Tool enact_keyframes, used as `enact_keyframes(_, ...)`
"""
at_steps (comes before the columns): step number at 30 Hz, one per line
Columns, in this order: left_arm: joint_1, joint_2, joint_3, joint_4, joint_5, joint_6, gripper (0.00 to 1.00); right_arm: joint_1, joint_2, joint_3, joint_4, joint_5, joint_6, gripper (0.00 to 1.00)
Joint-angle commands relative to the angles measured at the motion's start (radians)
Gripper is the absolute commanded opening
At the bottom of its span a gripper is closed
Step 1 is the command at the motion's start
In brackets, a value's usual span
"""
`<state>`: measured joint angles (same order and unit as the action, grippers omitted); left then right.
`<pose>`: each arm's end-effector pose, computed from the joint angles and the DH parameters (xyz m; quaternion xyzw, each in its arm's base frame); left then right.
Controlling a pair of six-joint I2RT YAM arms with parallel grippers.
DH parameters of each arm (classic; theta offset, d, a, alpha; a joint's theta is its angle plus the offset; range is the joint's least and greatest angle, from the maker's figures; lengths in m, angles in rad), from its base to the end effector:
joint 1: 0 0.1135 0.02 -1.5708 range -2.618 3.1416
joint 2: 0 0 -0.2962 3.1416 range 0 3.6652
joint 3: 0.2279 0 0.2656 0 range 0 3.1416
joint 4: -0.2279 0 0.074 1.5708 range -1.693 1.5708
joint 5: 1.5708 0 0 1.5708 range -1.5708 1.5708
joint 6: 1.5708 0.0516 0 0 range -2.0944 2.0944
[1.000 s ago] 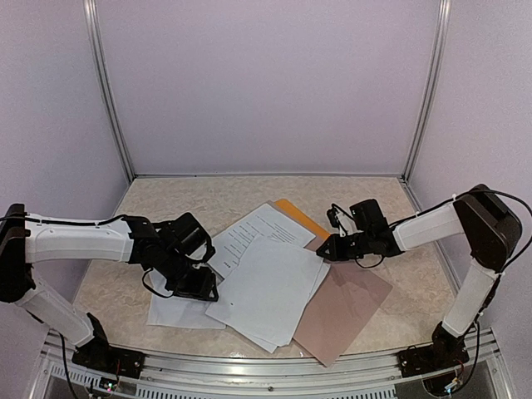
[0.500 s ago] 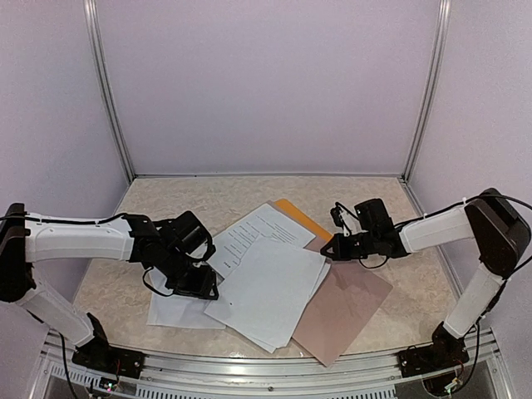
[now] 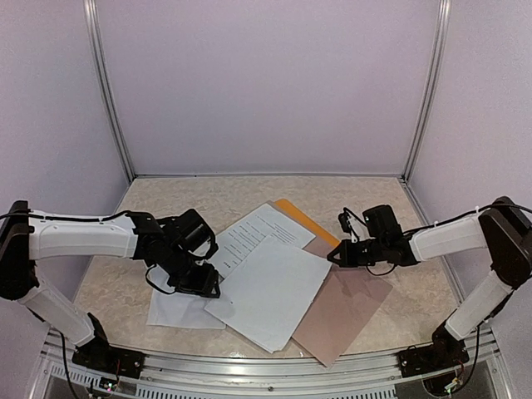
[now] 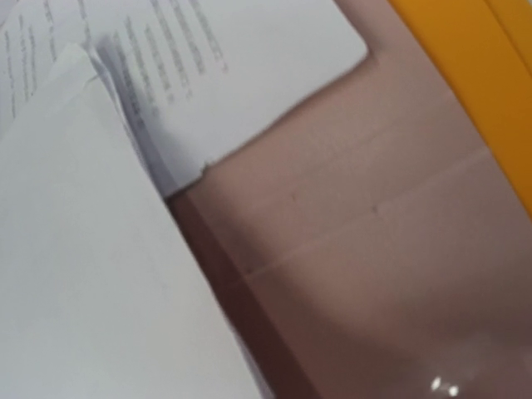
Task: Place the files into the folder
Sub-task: Adjust the file in the folder with some files.
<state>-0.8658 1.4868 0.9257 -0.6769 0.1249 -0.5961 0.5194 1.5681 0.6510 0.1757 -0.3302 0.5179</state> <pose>0.1811 -0.2228 0.2035 0.1426 0.9739 -0.1562 0.0820 0.2649 0.1708 0.1579 -0.0669 0.9027 0.3276 0.2706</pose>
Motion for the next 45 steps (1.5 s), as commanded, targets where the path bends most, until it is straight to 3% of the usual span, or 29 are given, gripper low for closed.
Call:
enact_keyframes(1, -0.007, 0.015, 0.034, -0.019, -0.013, 0.016, 0.52, -0.005, -0.038, -0.046, 0.04, 0.009, 0.04, 0.0)
enact_keyframes(20, -0.007, 0.022, 0.051, -0.034, -0.035, 0.027, 0.53, 0.034, -0.036, -0.069, 0.118, 0.049, 0.113, 0.0)
enact_keyframes(29, -0.007, -0.006, 0.008, -0.021, 0.057, 0.017, 0.44, 0.05, -0.032, -0.07, 0.124, 0.058, 0.125, 0.0)
enact_keyframes(45, 0.019, 0.032, -0.063, 0.042, 0.179, 0.001, 0.39, 0.054, -0.043, -0.063, 0.102, 0.069, 0.114, 0.0)
